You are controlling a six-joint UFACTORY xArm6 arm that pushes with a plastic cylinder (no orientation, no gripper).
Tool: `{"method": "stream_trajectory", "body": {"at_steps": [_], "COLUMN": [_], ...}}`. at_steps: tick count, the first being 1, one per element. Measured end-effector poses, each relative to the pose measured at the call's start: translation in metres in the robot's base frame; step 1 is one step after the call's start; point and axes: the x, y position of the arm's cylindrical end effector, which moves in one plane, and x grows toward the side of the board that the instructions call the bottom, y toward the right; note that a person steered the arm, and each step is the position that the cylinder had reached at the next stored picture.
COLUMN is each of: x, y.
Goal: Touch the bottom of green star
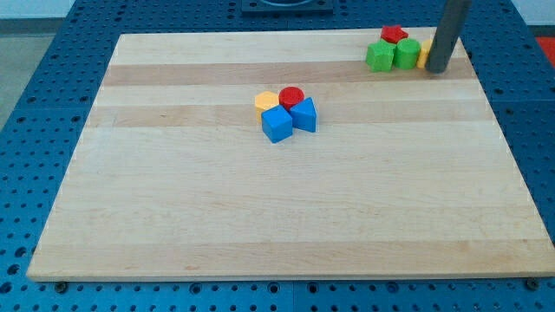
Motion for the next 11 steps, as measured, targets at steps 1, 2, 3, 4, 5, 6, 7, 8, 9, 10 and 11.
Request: {"method": "stream_trajectory", "body": {"at_steps": [1, 2, 3, 4, 5, 6, 7, 8, 9, 10, 11], "x": [-0.010, -0.017, -0.020, -0.008, 0.007, 0.011, 0.016, 0.035, 0.038, 0.014, -0.006], "y": [0.000, 0.000, 0.000, 0.000, 0.000, -0.019, -0.036, -0.057, -0.086, -0.090, -0.083]}}
